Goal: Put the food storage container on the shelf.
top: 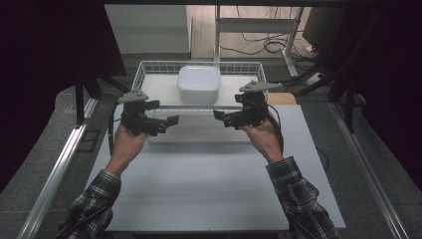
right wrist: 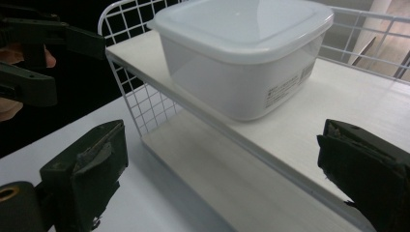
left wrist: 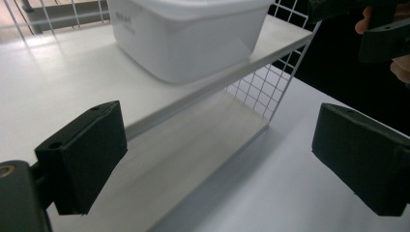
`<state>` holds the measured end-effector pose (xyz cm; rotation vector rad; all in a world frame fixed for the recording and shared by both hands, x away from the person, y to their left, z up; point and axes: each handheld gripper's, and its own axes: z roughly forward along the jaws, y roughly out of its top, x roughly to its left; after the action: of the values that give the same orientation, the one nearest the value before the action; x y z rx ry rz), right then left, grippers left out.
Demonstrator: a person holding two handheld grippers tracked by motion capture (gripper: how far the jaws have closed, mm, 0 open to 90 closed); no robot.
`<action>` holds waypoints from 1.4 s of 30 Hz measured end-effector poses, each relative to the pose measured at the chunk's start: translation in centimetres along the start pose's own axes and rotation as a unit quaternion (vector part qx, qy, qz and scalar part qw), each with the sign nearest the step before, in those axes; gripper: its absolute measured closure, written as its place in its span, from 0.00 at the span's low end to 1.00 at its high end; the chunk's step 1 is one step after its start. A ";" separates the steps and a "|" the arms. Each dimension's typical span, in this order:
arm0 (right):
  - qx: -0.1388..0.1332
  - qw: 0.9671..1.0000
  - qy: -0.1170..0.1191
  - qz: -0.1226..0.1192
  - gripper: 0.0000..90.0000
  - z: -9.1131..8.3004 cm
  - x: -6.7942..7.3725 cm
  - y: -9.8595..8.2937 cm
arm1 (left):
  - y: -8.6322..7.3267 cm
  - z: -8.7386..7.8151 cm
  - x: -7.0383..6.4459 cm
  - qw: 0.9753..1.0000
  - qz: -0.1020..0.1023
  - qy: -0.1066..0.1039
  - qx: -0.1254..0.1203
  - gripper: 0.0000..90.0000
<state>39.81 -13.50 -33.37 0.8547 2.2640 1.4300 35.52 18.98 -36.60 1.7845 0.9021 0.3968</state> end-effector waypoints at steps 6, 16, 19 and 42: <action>0.006 1.000 0.004 -0.009 0.04 0.1 0.5 -0.9 | -1.1 -0.3 -0.2 1.000 -0.001 -0.008 0.000 0.07; 0.020 1.000 0.011 -0.004 0.04 -0.3 0.5 -2.4 | -2.1 -0.4 -0.8 1.000 -0.010 -0.026 0.008 0.11; 0.021 1.000 0.011 -0.005 0.04 -0.7 0.6 -2.8 | -2.6 -0.3 -1.2 0.999 -0.007 -0.030 0.014 0.11; 0.026 0.999 0.013 -0.023 0.02 -1.3 2.4 -6.5 | -6.6 0.0 -3.1 0.999 0.000 -0.032 0.024 0.10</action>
<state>35.22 -14.88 -38.57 0.7984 2.3331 1.3756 30.92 17.77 -42.12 1.8308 0.8734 0.3188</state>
